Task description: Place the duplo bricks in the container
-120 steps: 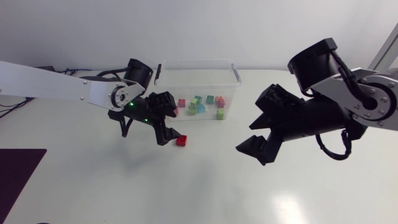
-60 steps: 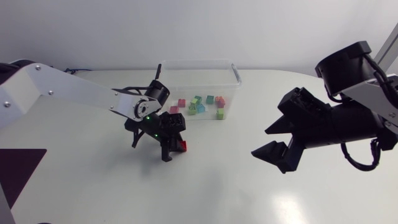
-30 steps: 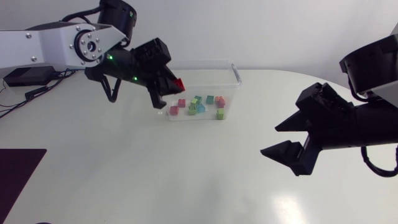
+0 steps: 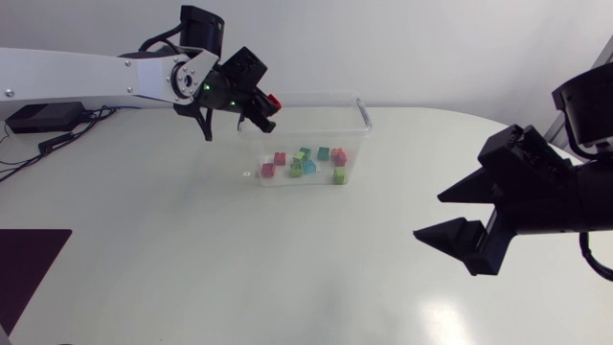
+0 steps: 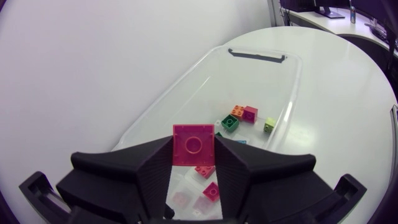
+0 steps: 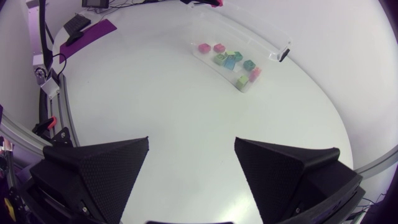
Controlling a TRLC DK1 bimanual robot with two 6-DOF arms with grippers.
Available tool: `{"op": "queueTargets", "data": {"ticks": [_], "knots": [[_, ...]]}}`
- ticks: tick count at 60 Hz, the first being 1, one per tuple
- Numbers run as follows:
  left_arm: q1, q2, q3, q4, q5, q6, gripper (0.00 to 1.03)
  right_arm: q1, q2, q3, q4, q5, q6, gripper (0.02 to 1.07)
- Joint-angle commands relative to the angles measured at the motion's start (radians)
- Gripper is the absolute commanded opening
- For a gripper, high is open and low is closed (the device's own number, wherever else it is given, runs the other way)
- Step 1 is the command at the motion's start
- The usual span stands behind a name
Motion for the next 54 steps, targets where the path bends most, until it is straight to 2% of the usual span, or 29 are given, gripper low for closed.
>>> {"op": "queueTargets", "data": {"ticks": [1, 5, 10, 20, 35, 41, 47, 54], "knots": [[0.008, 0.046, 0.048, 0.014, -0.021, -0.051, 0.49, -0.006, -0.010, -0.008, -0.016, 0.001, 0.013, 1.02], [0.008, 0.046, 0.054, 0.024, -0.032, -0.069, 0.82, -0.006, -0.015, -0.003, -0.022, 0.002, 0.014, 1.02], [0.013, 0.020, 0.055, 0.041, -0.047, -0.111, 0.98, -0.006, -0.021, 0.002, -0.030, 0.002, 0.014, 1.02], [0.014, -0.069, 0.029, 0.044, -0.092, -0.167, 0.99, -0.009, -0.039, 0.012, -0.019, 0.016, 0.028, 1.02], [0.020, -0.269, -0.103, 0.060, -0.221, -0.184, 0.99, -0.087, -0.104, -0.011, 0.084, 0.064, 0.076, 1.02], [0.042, -0.358, -0.187, 0.089, -0.247, -0.204, 0.99, -0.090, -0.139, -0.044, 0.134, 0.157, 0.085, 1.02], [0.046, -0.439, -0.265, 0.116, -0.308, -0.206, 0.98, -0.093, -0.176, -0.067, 0.171, 0.214, 0.102, 1.02], [0.063, -0.534, -0.344, 0.126, -0.328, -0.207, 0.98, -0.113, -0.204, -0.095, 0.233, 0.249, 0.109, 1.02]]}}
